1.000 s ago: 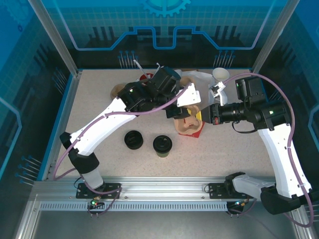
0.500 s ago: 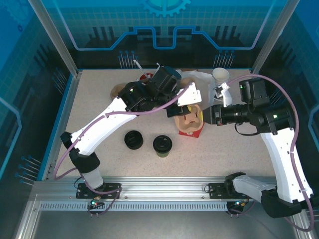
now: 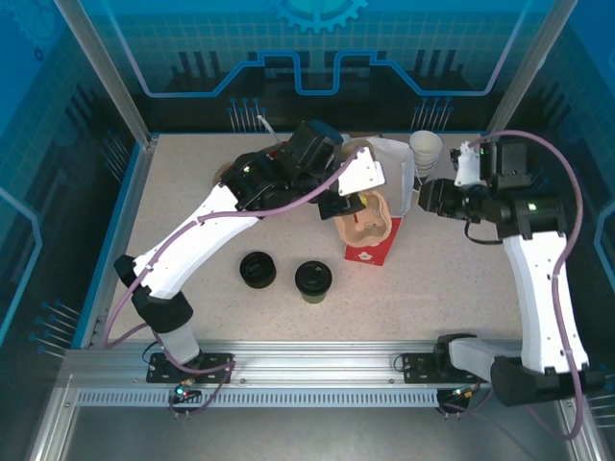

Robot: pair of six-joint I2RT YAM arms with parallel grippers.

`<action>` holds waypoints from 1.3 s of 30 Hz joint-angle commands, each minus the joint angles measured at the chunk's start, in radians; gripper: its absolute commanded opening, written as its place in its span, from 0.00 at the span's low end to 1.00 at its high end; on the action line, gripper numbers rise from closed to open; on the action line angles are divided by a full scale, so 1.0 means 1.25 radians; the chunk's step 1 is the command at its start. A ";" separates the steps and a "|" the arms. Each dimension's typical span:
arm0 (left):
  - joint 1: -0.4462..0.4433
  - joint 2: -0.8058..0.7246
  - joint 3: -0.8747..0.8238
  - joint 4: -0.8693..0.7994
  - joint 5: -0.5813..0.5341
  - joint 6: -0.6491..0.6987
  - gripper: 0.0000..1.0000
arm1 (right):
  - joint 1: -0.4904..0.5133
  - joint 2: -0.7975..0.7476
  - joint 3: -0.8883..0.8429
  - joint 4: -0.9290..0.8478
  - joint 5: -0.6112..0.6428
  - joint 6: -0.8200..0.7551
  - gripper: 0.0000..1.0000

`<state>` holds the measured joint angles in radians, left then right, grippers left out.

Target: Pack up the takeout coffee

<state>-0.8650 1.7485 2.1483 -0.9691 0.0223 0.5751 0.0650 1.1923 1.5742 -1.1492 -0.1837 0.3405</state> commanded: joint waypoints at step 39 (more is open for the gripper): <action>0.013 0.019 0.093 -0.051 0.089 -0.102 0.39 | 0.097 0.148 0.017 0.023 0.094 -0.006 0.00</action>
<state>-0.8497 1.7554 2.2375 -1.0134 0.0818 0.4835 0.1661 1.4391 1.5654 -1.0592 -0.0593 0.3569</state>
